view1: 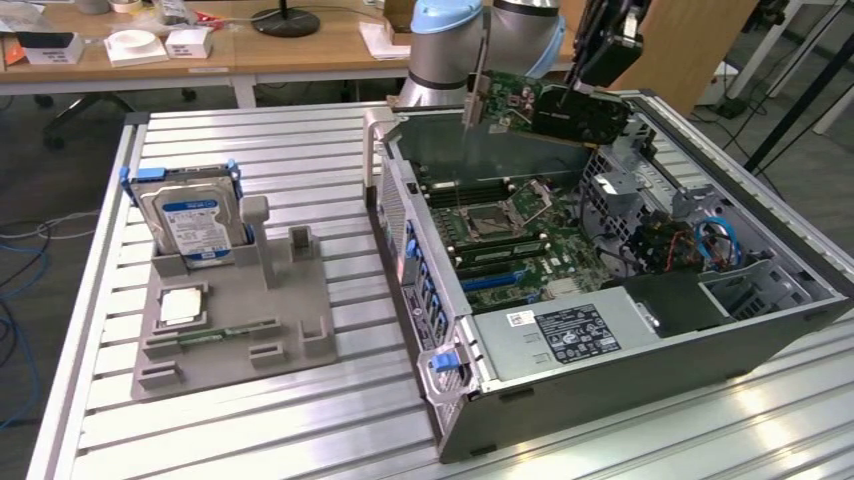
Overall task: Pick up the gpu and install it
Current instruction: 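Insert the gpu into the slot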
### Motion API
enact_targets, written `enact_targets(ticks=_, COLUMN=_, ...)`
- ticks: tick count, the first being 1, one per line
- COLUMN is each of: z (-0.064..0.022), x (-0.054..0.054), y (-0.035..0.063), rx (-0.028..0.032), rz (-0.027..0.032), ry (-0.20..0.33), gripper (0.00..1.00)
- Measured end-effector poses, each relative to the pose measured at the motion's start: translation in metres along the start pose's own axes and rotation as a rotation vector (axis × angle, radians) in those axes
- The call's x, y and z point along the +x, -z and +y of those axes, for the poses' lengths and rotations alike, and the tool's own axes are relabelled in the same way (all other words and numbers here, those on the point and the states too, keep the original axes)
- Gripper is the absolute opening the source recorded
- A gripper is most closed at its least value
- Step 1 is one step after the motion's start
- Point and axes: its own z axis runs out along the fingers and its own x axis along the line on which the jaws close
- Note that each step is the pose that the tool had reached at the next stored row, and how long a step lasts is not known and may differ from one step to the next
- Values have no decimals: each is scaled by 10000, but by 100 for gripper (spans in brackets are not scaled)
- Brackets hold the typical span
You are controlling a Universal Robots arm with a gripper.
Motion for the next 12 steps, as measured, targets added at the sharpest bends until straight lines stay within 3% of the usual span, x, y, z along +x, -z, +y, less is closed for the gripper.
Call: enact_targets(ticks=12, z=0, x=0, y=-2, rx=-32, rz=221, ry=1837, gripper=26)
